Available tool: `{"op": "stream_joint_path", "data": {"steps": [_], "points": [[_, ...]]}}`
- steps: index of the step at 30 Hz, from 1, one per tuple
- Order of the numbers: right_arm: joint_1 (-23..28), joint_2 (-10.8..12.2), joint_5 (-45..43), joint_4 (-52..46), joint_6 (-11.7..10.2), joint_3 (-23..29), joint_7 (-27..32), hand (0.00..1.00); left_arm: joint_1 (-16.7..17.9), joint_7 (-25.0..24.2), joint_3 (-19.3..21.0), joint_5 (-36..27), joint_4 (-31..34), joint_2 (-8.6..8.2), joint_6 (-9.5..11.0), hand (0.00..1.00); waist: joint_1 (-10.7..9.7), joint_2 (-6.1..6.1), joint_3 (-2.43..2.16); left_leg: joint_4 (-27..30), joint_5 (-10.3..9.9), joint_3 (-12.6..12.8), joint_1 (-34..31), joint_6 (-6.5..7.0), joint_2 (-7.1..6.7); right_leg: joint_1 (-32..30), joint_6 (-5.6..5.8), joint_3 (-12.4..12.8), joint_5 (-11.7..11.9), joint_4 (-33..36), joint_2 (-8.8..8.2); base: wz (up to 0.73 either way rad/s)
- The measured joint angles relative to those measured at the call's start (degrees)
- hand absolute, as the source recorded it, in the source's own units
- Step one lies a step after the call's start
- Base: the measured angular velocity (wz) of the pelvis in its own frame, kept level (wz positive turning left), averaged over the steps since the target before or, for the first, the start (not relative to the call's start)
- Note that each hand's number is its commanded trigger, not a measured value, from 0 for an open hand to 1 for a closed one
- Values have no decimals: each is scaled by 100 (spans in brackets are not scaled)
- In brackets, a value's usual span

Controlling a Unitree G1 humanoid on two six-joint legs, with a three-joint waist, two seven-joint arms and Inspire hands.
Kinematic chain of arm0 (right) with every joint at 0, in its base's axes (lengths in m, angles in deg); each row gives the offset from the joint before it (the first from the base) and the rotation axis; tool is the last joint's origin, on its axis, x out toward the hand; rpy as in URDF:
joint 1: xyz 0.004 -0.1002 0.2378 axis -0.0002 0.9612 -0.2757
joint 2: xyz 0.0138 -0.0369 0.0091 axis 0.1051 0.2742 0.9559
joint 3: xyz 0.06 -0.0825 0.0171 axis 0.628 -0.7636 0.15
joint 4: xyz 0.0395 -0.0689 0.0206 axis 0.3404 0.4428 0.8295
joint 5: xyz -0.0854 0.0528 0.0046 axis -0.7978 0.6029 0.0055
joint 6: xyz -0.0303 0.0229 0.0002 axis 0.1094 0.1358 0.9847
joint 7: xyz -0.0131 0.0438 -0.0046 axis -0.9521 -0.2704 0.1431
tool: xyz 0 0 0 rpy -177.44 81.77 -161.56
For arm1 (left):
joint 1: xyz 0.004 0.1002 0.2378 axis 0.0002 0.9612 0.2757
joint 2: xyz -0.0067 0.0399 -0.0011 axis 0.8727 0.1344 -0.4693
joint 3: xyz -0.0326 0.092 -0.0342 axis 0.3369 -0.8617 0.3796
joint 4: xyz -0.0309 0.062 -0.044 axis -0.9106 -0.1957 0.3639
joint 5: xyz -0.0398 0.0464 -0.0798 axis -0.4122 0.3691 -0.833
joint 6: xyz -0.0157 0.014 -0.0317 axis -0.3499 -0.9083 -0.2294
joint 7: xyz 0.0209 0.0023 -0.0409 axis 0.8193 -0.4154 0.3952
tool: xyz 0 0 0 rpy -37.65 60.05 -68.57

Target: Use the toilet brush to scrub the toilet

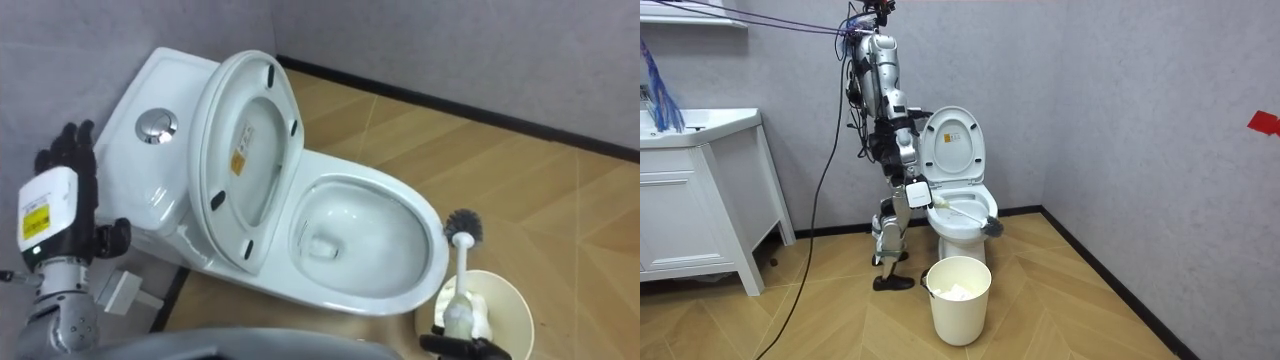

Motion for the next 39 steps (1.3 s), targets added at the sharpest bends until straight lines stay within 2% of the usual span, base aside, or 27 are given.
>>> {"op": "stream_joint_path", "data": {"steps": [3,5,8,13,19,23,26,28,32,35,39], "points": [[-38,-21,-17,-154,21,-10,-60,100,-13,-347,-108,-3,-625,0,-101,0,-27,-21,11,-10,19,10,21,-26,7,-5,-29,71,1,-59,4,-10],[-57,-84,-215,-290,23,-105,-101,100,-100,-371,-194,36,-709,3,-186,0,-66,-37,6,-9,29,8,-20,-40,14,-31,-48,72,21,-92,19,0],[-84,-265,-668,-587,24,-214,-188,100,-254,-423,-232,34,-883,40,-212,0,-91,23,6,-11,36,12,-45,-36,12,-57,-46,75,38,-87,16,0],[-146,-332,-1069,-864,24,-220,-298,100,-235,-442,-317,205,-988,243,-299,0,-113,53,-2,-50,49,21,-14,-42,13,-31,-50,71,40,-91,19,0],[-192,-376,-1631,-1387,30,-195,-287,100,-202,-449,-335,527,-982,258,-486,0,-127,40,-7,-55,56,40,-3,-38,11,-30,-50,96,40,-84,13,-1],[-317,-376,-1770,-1685,24,-208,-262,100,-197,-449,-342,546,-1002,270,-539,0,-106,16,-14,-73,76,167,48,-34,22,-30,-51,187,39,-84,8,-10],[-312,-376,-1874,-1856,20,-212,-154,100,-216,-450,-341,633,-1006,272,-561,0,-108,-22,-19,-77,80,176,51,-28,18,-30,-48,194,41,-75,3,0],[-278,-376,-2091,-1908,27,-211,-113,100,-233,-459,-347,786,-995,271,-648,0,-115,-38,-15,-77,84,177,44,-21,16,-32,-39,199,46,-76,2,0],[-185,-377,-2487,-1960,28,-212,-119,100,-242,-536,-345,1040,-969,271,-748,0,-112,-31,-19,-72,85,185,31,-18,17,-48,-35,208,49,-74,4,0],[-171,-379,-2879,-1962,29,-228,-126,100,-246,-580,-346,1112,-982,271,-781,0,-112,6,-42,-71,85,210,21,-18,22,-64,-39,221,54,-66,7,-1],[-169,-384,-3619,-2035,27,-474,-193,100,-375,-595,-389,1111,-1067,270,-802,0,-110,21,-51,-44,85,211,14,-19,22,-47,-43,194,55,-68,6,2]]}}
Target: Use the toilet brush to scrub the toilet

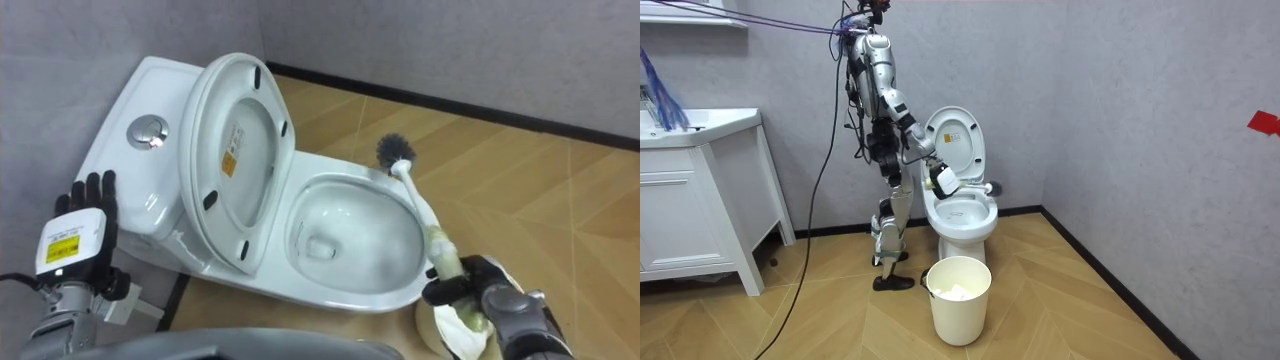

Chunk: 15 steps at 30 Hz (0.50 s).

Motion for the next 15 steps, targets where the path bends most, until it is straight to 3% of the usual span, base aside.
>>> {"op": "stream_joint_path", "data": {"steps": [9,15], "points": [[406,-33,-1274,-653,2,-421,-81,100,-163,-79,-165,44,26,34,-182,0,3,31,-18,57,12,0,-158,10,-11,-140,4,-2,1,68,-18,2],[748,-28,-2044,-889,135,-647,-52,100,-207,-102,-74,42,108,1,-187,0,33,72,-43,53,15,53,-258,13,10,-283,-7,28,21,96,-9,-4]]}}
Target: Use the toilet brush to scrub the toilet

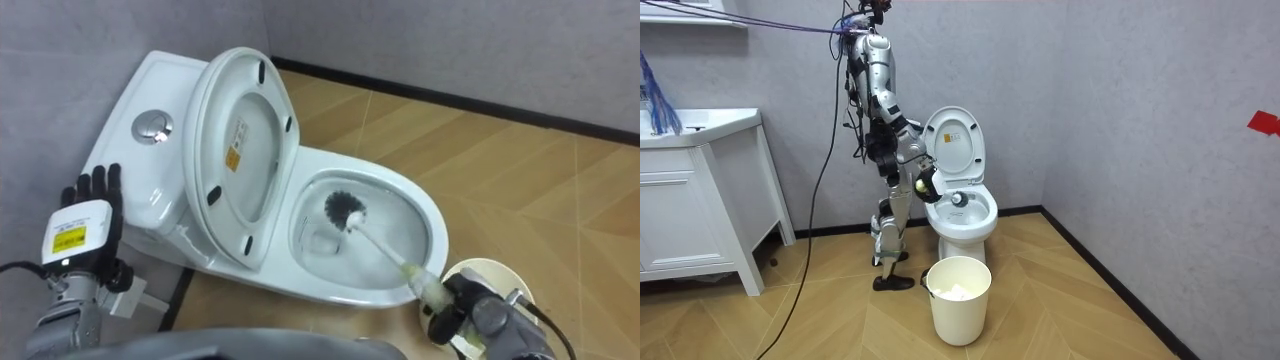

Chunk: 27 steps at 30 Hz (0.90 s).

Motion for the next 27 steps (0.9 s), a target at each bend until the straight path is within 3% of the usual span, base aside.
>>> {"op": "stream_joint_path", "data": {"steps": [5,10,17,22,27], "points": [[109,-3,-527,-201,-18,-284,-8,100,-193,28,-15,-17,50,-9,55,0,-2,-22,17,5,0,-5,-14,0,-4,-4,0,1,1,6,-6,0],[58,-6,-710,-239,-21,-395,-7,100,-681,41,-136,-33,37,-4,435,0,-12,-106,78,7,-1,38,-58,1,-2,-74,2,64,0,-1,0,-4],[-54,-24,-712,-123,-39,-394,-5,100,-760,138,-138,-35,-24,-2,604,0,93,-111,99,51,-1,54,-299,4,0,-273,2,86,31,81,-4,-2],[-682,-24,-421,820,-220,-392,53,100,-1046,473,-227,-45,-579,2,876,0,118,-99,112,88,17,28,-442,19,-3,-377,-1,30,40,87,-13,6],[-1086,-67,-232,1078,-283,-401,125,100,-1217,578,-268,-48,-691,14,982,0,163,-120,131,150,67,2,-721,20,-12,-658,-15,-8,60,184,-35,3]]}}
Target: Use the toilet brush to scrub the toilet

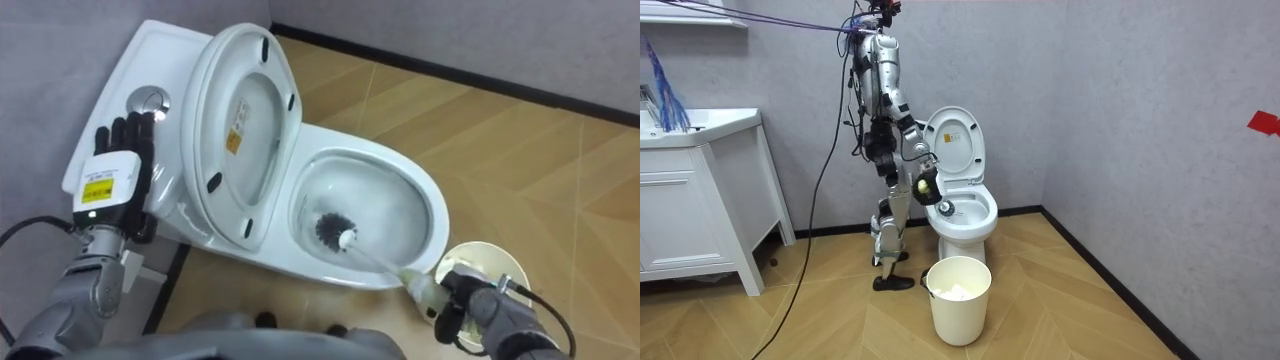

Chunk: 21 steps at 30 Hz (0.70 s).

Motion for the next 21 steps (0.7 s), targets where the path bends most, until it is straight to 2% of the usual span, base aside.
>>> {"op": "stream_joint_path", "data": {"steps": [1,2,4,5,8,10,15,18,21], "points": [[-216,-4,25,148,-25,-20,6,100,-115,77,-14,-13,-116,4,52,0,27,-19,39,-7,42,5,-89,4,-4,-138,-4,-2,2,78,-21,0],[-317,-5,24,221,-33,-22,18,100,-187,121,-41,-17,-193,13,88,0,41,-17,57,-4,57,6,-124,6,-4,-180,-5,-15,2,110,-33,4],[-671,-17,16,464,-114,-24,102,100,-482,234,-161,-12,-523,36,234,0,118,-6,84,13,114,0,-279,18,-5,-354,-11,-38,5,207,-68,8],[-739,-18,15,488,-139,-23,140,100,-539,256,-179,-12,-578,40,265,0,124,-7,84,22,131,-5,-328,18,-8,-401,-11,-46,5,216,-75,11],[-1045,-25,-69,546,-202,-52,219,100,-845,364,-244,-6,-816,77,390,0,206,-52,110,81,186,-20,-529,21,-19,-616,-23,-81,10,318,-108,8],[-1243,-105,-88,566,-235,-182,296,100,-1110,429,-393,-1,-960,153,488,0,299,-102,144,242,204,-69,-814,18,-25,-855,-54,-161,6,487,-148,17],[-1740,-198,-139,587,-165,-414,480,100,-1557,438,-652,-8,-980,292,483,0,439,-174,220,635,202,-102,-1371,17,-30,-1403,-112,-174,-36,916,-213,3],[-2017,-250,-105,584,-77,-630,507,100,-1806,453,-772,-5,-959,426,471,0,480,-178,237,750,213,-126,-1679,1,-32,-1717,-132,-182,-50,1072,-236,4],[-2208,-316,106,585,24,-948,508,100,-2031,533,-974,-10,-950,529,449,0,515,-193,249,886,218,-222,-1955,-9,-39,-1927,-180,-335,-35,1173,-275,13]]}}
